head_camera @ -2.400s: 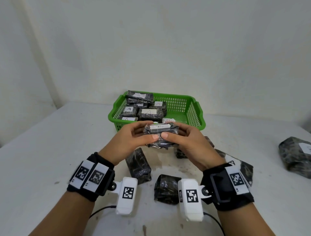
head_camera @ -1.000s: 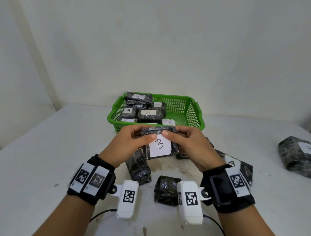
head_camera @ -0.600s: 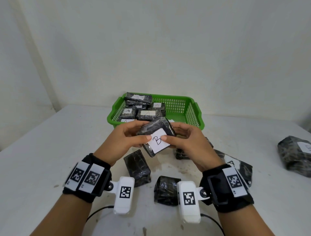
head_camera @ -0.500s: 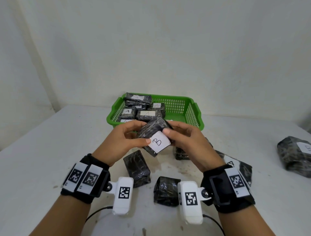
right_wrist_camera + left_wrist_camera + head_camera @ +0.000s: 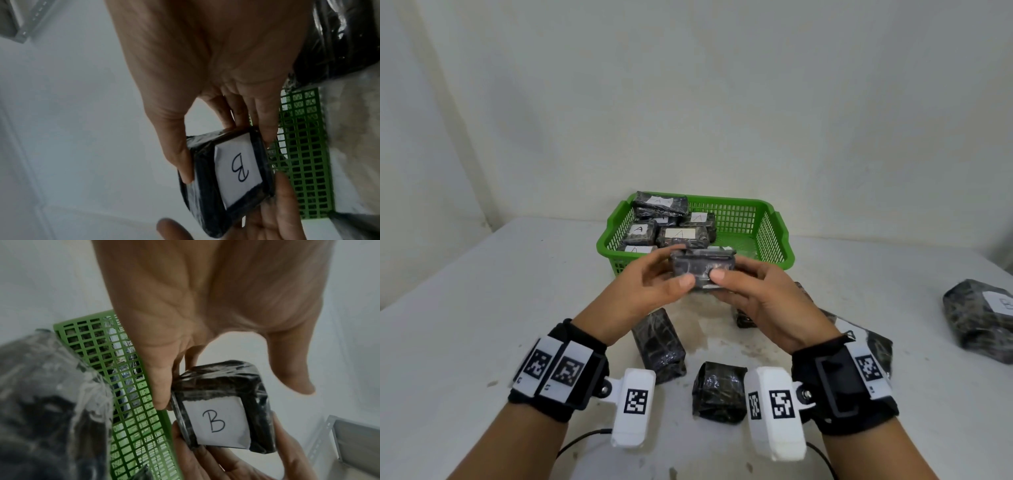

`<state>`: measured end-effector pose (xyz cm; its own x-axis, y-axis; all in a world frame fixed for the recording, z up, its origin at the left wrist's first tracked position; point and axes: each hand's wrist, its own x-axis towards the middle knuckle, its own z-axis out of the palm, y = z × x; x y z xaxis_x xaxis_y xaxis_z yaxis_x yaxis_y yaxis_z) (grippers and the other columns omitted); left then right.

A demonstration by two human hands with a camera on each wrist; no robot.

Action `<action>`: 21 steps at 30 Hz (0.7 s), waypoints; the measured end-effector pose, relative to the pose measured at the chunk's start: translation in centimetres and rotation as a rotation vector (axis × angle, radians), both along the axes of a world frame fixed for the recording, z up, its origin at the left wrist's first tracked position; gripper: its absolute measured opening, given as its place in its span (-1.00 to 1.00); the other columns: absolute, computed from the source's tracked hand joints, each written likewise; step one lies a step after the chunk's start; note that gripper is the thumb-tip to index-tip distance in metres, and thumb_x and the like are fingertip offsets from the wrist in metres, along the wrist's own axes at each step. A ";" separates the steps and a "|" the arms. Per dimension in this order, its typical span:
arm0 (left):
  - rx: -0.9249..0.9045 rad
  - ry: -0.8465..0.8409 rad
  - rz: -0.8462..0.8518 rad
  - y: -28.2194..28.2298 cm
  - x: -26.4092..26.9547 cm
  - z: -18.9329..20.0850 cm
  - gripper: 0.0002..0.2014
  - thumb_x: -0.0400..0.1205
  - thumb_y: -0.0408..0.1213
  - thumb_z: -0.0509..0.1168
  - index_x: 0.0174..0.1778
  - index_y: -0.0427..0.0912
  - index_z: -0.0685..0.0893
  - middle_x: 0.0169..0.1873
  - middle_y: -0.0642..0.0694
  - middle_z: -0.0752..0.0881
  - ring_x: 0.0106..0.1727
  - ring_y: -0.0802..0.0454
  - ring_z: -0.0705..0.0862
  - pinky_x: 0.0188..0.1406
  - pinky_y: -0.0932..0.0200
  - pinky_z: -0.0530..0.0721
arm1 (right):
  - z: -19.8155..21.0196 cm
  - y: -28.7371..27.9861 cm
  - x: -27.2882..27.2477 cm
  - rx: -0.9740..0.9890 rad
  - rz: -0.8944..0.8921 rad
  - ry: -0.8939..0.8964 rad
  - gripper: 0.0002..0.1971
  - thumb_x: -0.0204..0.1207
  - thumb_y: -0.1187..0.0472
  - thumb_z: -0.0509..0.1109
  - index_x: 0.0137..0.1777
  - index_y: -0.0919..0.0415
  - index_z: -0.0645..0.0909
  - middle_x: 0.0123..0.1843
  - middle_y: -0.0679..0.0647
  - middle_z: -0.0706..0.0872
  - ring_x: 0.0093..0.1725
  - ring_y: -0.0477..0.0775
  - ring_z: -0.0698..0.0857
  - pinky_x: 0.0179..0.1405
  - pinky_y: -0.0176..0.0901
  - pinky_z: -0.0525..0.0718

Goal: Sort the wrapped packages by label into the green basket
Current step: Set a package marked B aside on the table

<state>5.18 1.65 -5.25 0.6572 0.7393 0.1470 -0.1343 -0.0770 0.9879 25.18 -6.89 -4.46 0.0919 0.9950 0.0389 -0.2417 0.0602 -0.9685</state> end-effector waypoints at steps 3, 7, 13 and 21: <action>-0.009 0.028 0.058 0.1 0.1 0.0 -0.22 0.26 -0.02 0.63 0.41 -0.19 0.65 0.27 -0.18 0.78 0.33 -0.14 0.75 0.42 -0.25 0.65 | -0.2 0.2 -0.3 -0.001 -0.018 -0.042 -0.42 0.27 0.18 0.64 0.34 0.31 0.73 0.34 0.21 0.84 0.37 0.13 0.80 0.40 -0.02 0.74; 0.029 0.029 0.075 0.1 0.0 -0.1 -0.27 0.26 -0.06 0.59 0.38 -0.19 0.67 0.23 -0.20 0.81 0.31 -0.16 0.76 0.34 -0.19 0.71 | 0.1 -0.1 -0.8 0.002 0.011 -0.017 -0.63 0.54 0.26 0.53 0.32 0.38 0.74 0.29 0.26 0.85 0.24 0.10 0.84 0.32 -0.08 0.79; 0.007 0.005 0.099 -0.1 0.2 0.1 -0.33 0.34 -0.04 0.56 0.35 -0.28 0.70 0.26 -0.23 0.79 0.32 -0.19 0.76 0.40 -0.20 0.66 | 0.1 -0.1 -0.5 0.026 -0.007 -0.013 -0.54 0.37 0.25 0.59 0.29 0.36 0.75 0.20 0.18 0.90 0.20 0.06 0.86 0.20 -0.19 0.82; -0.016 0.004 0.063 -0.4 0.1 0.4 -0.37 0.37 -0.08 0.54 0.36 -0.28 0.70 0.27 -0.21 0.79 0.35 -0.17 0.74 0.47 -0.22 0.60 | -0.5 0.3 -0.1 0.003 -0.035 -0.096 -0.32 0.23 0.21 0.81 0.37 0.28 0.70 0.28 0.13 0.87 0.33 0.04 0.82 0.36 -0.10 0.75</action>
<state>5.25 1.28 -4.85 0.6099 0.7814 0.1321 -0.1253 -0.0695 0.9897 25.10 -6.63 -4.91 0.1219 0.9912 0.0526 -0.1458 0.0703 -0.9868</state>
